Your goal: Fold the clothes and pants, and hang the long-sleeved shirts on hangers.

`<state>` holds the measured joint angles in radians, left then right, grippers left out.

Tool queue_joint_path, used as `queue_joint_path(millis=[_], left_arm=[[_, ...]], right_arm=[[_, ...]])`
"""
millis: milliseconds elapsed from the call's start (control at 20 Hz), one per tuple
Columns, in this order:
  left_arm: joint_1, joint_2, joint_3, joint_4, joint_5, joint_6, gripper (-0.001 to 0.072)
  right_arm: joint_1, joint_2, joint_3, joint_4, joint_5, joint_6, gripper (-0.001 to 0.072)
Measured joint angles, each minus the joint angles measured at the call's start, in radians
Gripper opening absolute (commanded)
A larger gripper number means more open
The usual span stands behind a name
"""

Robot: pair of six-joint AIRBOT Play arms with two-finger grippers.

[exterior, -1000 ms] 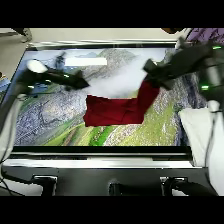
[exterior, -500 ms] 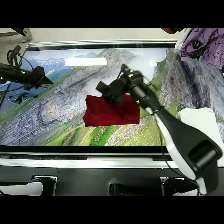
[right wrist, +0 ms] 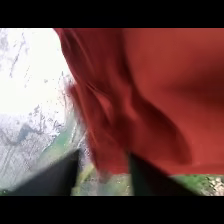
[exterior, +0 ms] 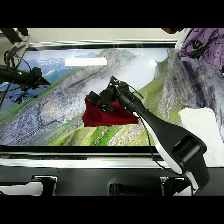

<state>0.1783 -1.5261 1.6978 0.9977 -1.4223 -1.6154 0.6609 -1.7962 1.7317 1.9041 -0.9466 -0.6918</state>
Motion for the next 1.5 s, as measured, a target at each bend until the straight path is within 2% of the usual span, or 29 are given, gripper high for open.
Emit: queue_joint_path(millis=[250,400,700,800,950,1200,1300,1500], left_arm=[[0.000,0.000,0.000,0.001,0.000,0.000,0.0015],[0.000,0.000,0.000,0.002,0.000,0.000,0.0015],[0.008,0.010,0.000,0.002,-0.003,0.002,0.0015],[0.011,0.014,0.000,0.002,-0.003,0.003,0.0016],[0.014,0.020,0.000,0.002,-0.003,0.003,0.0016],[0.014,0.023,0.000,0.001,-0.003,0.003,0.0016],[0.014,0.023,0.000,0.001,-0.003,0.003,0.0016],[0.013,0.023,0.000,0.001,-0.003,0.003,0.0016]], right_arm=[[-0.027,0.064,0.002,0.023,0.029,-0.068,0.0423],[-0.131,0.140,0.002,0.027,-0.029,-0.167,0.0418],[-0.544,0.238,-0.021,0.072,-0.296,-0.525,0.0428],[-0.676,0.227,-0.076,0.153,-0.339,-0.649,0.0457],[-0.803,0.174,-0.193,0.303,-0.368,-0.825,0.0457],[-0.828,0.060,-0.335,0.491,-0.348,-1.038,0.0455],[-0.798,0.019,-0.356,0.529,-0.327,-1.086,0.0454],[-0.720,-0.039,-0.371,0.570,-0.271,-1.132,0.0396]])
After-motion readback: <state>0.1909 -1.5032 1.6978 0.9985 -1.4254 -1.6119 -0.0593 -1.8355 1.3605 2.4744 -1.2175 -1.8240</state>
